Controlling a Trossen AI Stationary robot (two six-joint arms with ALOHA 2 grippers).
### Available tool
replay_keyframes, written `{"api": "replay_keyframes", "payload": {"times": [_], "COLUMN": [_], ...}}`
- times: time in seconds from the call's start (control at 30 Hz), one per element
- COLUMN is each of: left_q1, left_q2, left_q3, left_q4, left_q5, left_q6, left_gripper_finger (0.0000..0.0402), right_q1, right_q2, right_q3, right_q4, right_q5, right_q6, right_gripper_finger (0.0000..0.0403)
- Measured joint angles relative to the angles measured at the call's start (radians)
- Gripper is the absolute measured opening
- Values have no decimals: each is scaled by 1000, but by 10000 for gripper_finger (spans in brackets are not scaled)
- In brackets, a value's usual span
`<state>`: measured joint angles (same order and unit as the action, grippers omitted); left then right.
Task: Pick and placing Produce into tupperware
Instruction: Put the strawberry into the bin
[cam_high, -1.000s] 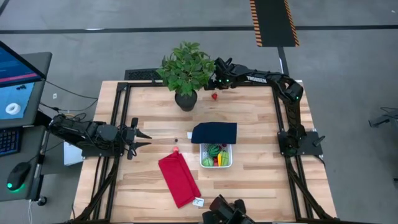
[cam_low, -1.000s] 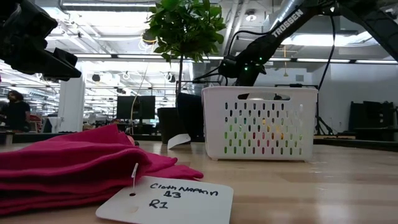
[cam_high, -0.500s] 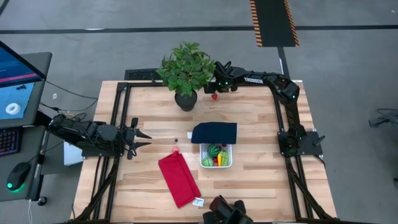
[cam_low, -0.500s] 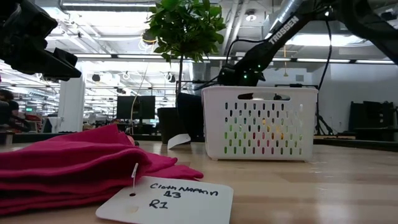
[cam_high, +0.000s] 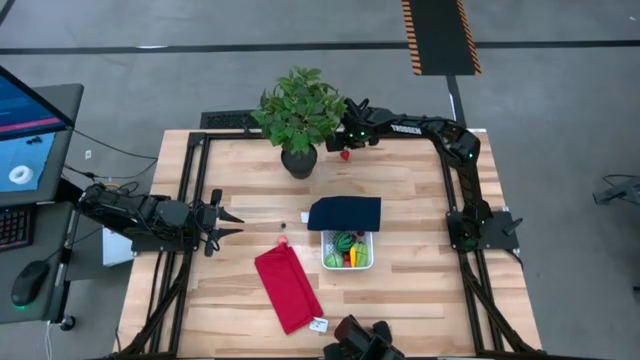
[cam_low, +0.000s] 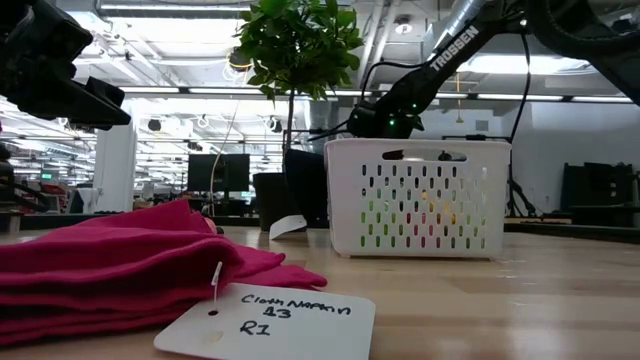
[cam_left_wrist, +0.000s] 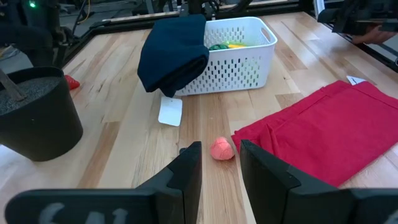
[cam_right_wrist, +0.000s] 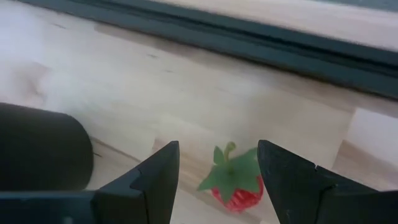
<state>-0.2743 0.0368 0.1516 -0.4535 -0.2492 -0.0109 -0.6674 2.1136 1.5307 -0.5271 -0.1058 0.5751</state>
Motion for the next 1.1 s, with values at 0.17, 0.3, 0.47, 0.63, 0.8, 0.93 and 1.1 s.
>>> {"api": "replay_keyframes", "payload": {"times": [0.17, 0.3, 0.47, 0.63, 0.8, 0.93, 1.1], "left_q1": [0, 0, 0, 0, 0, 0, 0], "left_q2": [0, 0, 0, 0, 0, 0, 0], "left_q3": [0, 0, 0, 0, 0, 0, 0], "left_q4": [0, 0, 0, 0, 0, 0, 0], "left_q5": [0, 0, 0, 0, 0, 0, 0], "left_q6": [0, 0, 0, 0, 0, 0, 0], "left_gripper_finger": [100, 100, 100, 100, 100, 100, 100], "right_q1": [0, 0, 10, 15, 14, 14, 15], "right_q2": [0, 0, 0, 0, 0, 1, 1], "right_q3": [0, 0, 0, 0, 0, 0, 0], "right_q4": [-13, -14, -14, -15, -38, -41, -38], "right_q5": [-2, -2, -1, -2, -2, -5, -10], "right_q6": [0, 0, -9, -9, 7, 8, 27], "right_gripper_finger": [239, 225, 173, 119, 94, 77, 34]}}
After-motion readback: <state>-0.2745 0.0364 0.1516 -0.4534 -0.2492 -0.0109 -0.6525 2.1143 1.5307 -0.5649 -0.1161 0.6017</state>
